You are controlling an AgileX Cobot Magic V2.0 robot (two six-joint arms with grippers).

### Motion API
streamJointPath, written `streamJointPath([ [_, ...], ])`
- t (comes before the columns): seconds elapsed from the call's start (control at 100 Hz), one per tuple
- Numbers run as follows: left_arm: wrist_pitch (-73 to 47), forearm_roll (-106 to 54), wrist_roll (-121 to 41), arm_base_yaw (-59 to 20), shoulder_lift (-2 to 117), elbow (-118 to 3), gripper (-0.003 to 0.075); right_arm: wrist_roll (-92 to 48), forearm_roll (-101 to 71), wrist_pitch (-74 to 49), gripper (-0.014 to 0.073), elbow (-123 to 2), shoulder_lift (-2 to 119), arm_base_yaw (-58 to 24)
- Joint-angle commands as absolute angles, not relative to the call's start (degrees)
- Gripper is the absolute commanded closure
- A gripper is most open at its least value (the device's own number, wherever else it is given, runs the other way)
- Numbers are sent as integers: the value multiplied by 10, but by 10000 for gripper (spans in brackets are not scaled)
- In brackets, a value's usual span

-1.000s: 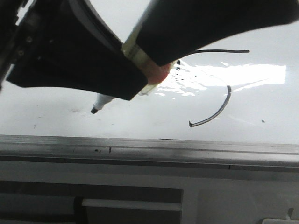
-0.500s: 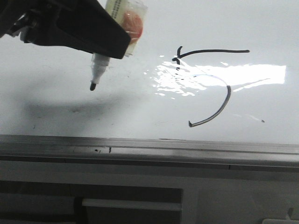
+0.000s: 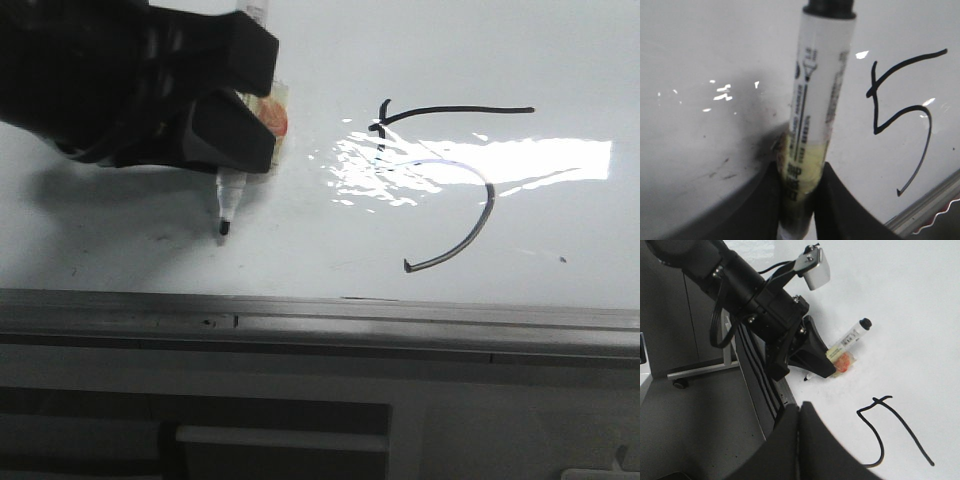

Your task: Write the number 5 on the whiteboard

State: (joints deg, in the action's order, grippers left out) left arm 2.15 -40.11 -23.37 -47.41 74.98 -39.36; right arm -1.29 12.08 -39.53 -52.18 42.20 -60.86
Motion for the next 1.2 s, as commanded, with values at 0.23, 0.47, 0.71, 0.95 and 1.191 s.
streamJointPath([
  [0.23, 71, -445, -229, -473, 788, -409, 741, -6, 132, -359, 646, -541, 419, -609],
  [0.47, 71, -473, -229, -473, 794, -410, 664, -6, 132, -359, 646, -541, 419, -609],
  [0.71, 80, -477, -229, -473, 794, -410, 454, -6, 132, -359, 646, -541, 419, -609],
  [0.95, 87, -487, -229, -473, 794, -410, 454, -6, 132, -359, 646, -541, 419, -609],
  [1.191, 99, -487, -229, -473, 785, -414, 213, -6, 139, -359, 646, -541, 419, -609],
])
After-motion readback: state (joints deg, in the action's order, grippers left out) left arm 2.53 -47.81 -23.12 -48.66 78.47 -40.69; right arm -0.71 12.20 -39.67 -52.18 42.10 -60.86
